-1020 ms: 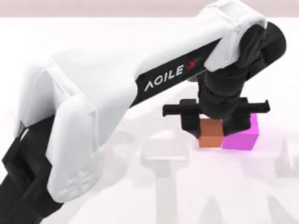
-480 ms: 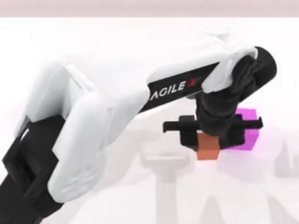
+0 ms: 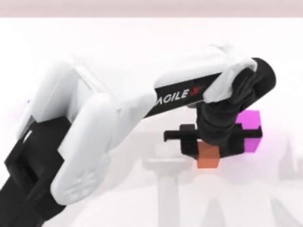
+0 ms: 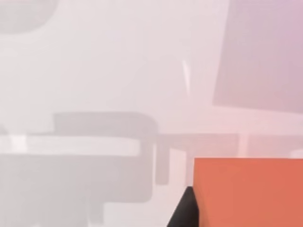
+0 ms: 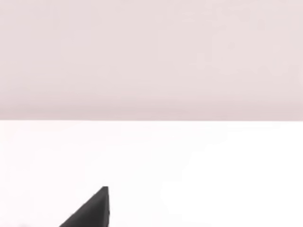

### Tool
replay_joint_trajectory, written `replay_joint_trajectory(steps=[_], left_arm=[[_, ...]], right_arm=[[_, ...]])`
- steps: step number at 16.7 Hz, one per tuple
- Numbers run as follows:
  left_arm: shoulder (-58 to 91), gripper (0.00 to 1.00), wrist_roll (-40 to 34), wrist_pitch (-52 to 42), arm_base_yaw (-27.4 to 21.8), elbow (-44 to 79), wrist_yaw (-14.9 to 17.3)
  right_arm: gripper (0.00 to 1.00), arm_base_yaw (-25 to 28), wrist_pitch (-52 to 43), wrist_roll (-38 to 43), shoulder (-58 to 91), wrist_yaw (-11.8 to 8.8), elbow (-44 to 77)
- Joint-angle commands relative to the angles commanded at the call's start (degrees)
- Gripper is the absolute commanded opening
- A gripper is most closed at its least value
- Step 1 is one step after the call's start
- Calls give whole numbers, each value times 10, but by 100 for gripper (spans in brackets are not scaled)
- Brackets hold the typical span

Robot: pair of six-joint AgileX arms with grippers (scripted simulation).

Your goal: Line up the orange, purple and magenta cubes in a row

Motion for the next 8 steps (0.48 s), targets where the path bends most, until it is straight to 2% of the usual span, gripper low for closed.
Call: replay_joint_trajectory(steps=[8], left_arm=[[0,68,0,0,0,0,0]], right_arm=[[100,0,0,0,0,0,0]])
